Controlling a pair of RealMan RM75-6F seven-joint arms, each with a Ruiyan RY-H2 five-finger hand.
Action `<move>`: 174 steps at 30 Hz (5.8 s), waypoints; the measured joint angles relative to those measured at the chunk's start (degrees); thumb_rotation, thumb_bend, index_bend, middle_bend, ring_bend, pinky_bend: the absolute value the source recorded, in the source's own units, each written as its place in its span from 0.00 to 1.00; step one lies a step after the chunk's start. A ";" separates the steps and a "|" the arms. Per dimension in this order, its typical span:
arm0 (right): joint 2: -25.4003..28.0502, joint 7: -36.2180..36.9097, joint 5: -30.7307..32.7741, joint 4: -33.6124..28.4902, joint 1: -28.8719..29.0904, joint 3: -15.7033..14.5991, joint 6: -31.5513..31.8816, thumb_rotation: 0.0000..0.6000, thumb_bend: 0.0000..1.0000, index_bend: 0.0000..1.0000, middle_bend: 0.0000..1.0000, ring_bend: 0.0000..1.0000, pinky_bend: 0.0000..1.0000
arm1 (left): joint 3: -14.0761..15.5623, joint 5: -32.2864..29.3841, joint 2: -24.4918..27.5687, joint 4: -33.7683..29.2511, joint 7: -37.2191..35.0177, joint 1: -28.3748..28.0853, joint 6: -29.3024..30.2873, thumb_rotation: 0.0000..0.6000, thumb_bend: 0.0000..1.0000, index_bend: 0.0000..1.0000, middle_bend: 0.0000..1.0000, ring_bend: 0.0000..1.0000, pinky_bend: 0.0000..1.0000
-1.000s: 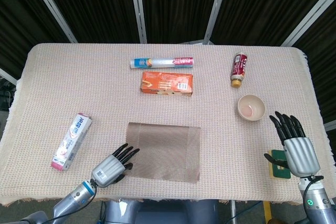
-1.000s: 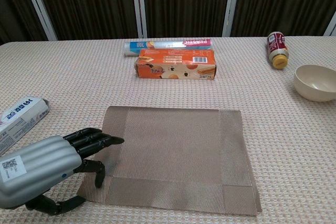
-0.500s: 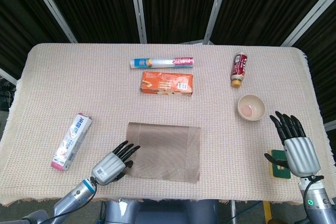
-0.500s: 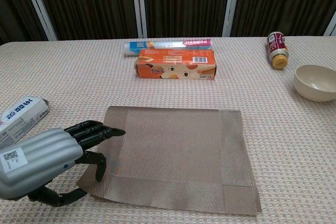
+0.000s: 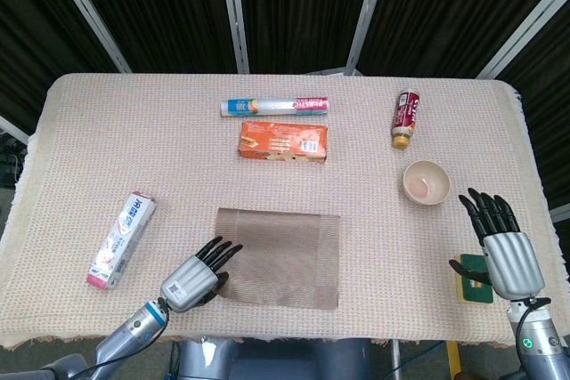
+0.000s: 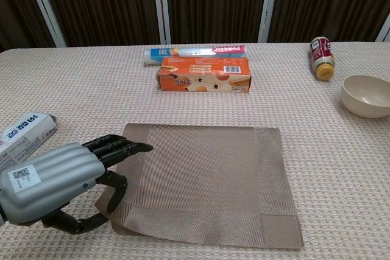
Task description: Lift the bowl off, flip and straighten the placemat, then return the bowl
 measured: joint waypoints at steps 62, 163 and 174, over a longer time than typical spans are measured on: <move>-1.86 -4.70 3.36 1.16 1.16 0.71 -4.36 1.00 0.00 0.00 0.00 0.00 0.00 | -31.77 -51.02 9.11 8.06 -22.09 -14.61 -19.16 1.00 0.00 0.00 0.00 0.00 0.00; -19.47 -2.01 -19.61 37.77 24.20 -12.06 -8.96 1.00 0.41 0.64 0.16 0.00 0.00 | -15.15 -32.73 33.22 -19.81 -9.67 9.82 8.71 1.00 0.03 0.00 0.00 0.00 0.00; -16.32 -6.54 -19.44 49.63 31.16 -9.07 -13.44 1.00 0.41 0.64 0.16 0.00 0.00 | -15.03 -32.52 33.60 -19.74 -10.09 10.38 9.18 1.00 0.03 0.00 0.00 0.00 0.00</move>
